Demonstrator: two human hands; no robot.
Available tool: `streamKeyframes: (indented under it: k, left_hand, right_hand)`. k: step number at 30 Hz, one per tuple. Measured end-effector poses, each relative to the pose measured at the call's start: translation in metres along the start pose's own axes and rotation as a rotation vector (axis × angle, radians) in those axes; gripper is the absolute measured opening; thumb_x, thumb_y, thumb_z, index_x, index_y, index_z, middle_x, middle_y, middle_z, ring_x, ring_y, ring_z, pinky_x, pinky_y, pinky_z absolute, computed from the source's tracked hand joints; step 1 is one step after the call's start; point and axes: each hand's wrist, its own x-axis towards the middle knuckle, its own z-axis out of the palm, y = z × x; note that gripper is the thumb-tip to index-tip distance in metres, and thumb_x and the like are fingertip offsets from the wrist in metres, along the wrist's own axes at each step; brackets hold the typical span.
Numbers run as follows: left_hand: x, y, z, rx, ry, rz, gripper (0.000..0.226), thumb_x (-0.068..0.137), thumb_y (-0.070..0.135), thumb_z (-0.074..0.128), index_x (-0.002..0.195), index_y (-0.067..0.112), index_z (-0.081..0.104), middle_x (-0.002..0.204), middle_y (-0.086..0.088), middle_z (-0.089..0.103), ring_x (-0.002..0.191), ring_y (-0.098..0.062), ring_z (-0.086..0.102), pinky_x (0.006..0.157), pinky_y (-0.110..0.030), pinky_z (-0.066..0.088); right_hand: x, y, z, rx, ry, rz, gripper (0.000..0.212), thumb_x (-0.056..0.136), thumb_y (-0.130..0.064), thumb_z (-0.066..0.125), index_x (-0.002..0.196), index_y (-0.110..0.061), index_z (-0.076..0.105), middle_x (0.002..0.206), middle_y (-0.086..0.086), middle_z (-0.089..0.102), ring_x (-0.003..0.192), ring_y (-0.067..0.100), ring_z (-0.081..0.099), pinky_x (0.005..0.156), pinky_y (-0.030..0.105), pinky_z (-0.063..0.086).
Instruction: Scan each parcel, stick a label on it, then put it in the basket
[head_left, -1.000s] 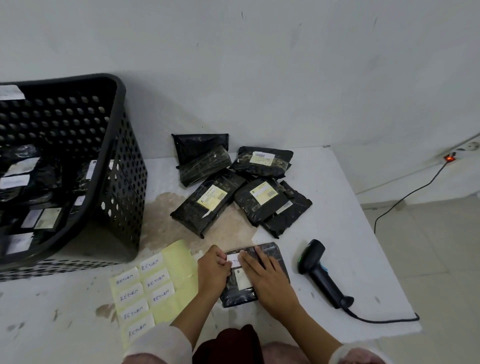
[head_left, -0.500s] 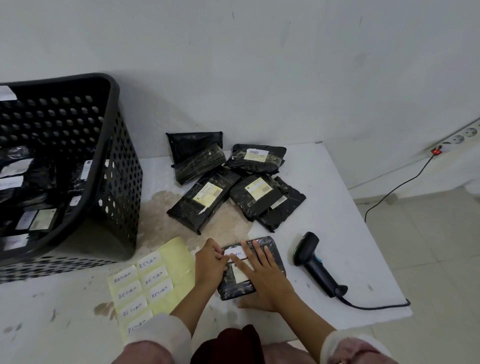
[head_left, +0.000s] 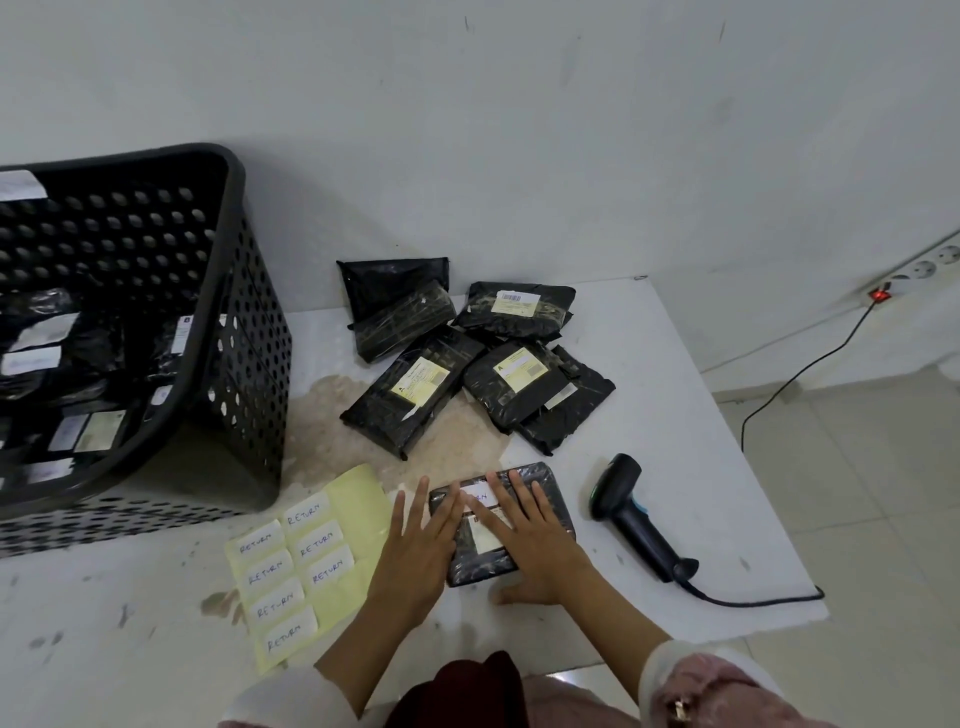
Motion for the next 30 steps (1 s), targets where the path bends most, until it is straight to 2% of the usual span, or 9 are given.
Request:
streamKeyframes:
  k: [4,8,13,17,19,21,26,28,30]
  left_hand:
    - [-0.002,0.004,-0.002,-0.027,0.024,-0.129,0.051,0.089,0.034,0.041,0.132,0.011,0.055,0.142,-0.01,0.049,0.129,-0.035,0.047,0.099,-0.052,0.046]
    - [0.0,0.011,-0.008,-0.058,-0.031,-0.162,0.069,0.069,0.033,0.08,0.13,0.012,0.057,0.14,-0.012,0.05,0.127,-0.035,0.05,0.097,-0.053,0.048]
    - [-0.003,-0.004,-0.007,-0.01,-0.053,-0.084,0.092,0.042,0.006,0.087,0.129,0.022,0.06,0.138,-0.014,0.053,0.123,-0.04,0.052,0.102,-0.058,0.037]
    - [-0.003,-0.01,-0.009,-0.014,-0.189,-0.097,0.093,0.042,0.012,0.087,0.13,0.026,0.058,0.135,-0.016,0.055,0.116,-0.041,0.058,0.09,-0.06,0.049]
    - [0.002,-0.003,-0.011,-0.057,-0.228,-0.154,0.088,0.069,0.024,0.079,0.145,0.023,0.037,0.152,-0.018,0.031,0.129,-0.044,0.044,0.104,-0.063,0.033]
    - [0.013,0.006,-0.002,-0.107,-0.284,-0.22,0.079,0.095,0.022,0.05,0.151,0.014,-0.006,0.157,-0.02,-0.014,0.144,-0.042,0.011,0.116,-0.059,0.005]
    - [0.025,0.001,-0.005,-0.549,-0.38,-0.235,0.08,0.096,0.005,0.043,0.147,0.005,-0.019,0.153,-0.016,-0.031,0.148,-0.031,0.001,0.121,-0.035,0.012]
    - [0.023,-0.006,-0.007,-0.784,-0.323,-0.286,0.072,0.098,0.005,0.037,0.149,0.008,-0.014,0.156,-0.014,-0.024,0.148,-0.027,0.003,0.117,-0.028,0.018]
    - [0.022,-0.01,-0.009,-0.926,-0.216,-0.396,0.066,0.1,0.01,0.036,0.151,0.01,-0.006,0.16,-0.014,-0.008,0.148,-0.025,0.009,0.113,-0.025,0.019]
  right_hand:
    - [-0.002,-0.002,0.0,0.011,0.024,0.023,0.118,0.078,-0.061,0.063,0.146,-0.026,-0.027,0.148,0.002,-0.041,0.14,0.029,-0.034,0.115,0.045,-0.021]
    - [-0.002,-0.002,0.002,0.053,0.051,0.038,0.115,0.08,-0.061,0.06,0.146,-0.024,-0.027,0.149,-0.001,-0.04,0.142,0.028,-0.031,0.115,0.042,-0.023]
    - [0.001,0.001,0.005,0.038,0.067,0.005,0.104,0.08,-0.069,0.052,0.136,-0.048,-0.033,0.148,0.001,-0.042,0.135,0.031,-0.04,0.109,0.046,-0.028]
    - [0.004,-0.002,0.006,0.116,0.08,0.048,0.115,0.077,-0.066,0.057,0.143,-0.03,-0.03,0.149,-0.003,-0.04,0.14,0.025,-0.035,0.111,0.039,-0.027]
    - [0.006,-0.006,0.003,0.186,0.09,0.09,0.116,0.079,-0.061,0.059,0.147,-0.019,-0.025,0.15,-0.004,-0.036,0.141,0.023,-0.033,0.113,0.036,-0.024]
    - [0.008,-0.01,0.001,0.173,0.097,0.124,0.11,0.085,-0.046,0.062,0.148,-0.015,-0.023,0.153,-0.002,-0.033,0.141,0.023,-0.032,0.115,0.036,-0.02]
    - [0.011,-0.015,-0.003,0.077,0.112,0.175,0.075,0.101,-0.017,0.037,0.147,-0.012,-0.022,0.157,0.007,-0.026,0.146,0.029,-0.022,0.116,0.038,-0.016]
    - [0.008,-0.016,-0.003,0.049,0.097,0.164,0.07,0.102,-0.017,0.032,0.147,-0.012,-0.021,0.156,0.009,-0.026,0.146,0.032,-0.018,0.116,0.04,-0.015]
    - [-0.001,-0.015,-0.005,-0.011,0.192,0.108,0.071,0.097,-0.019,0.045,0.152,-0.012,0.0,0.158,0.012,-0.009,0.148,0.036,0.003,0.118,0.046,0.002]
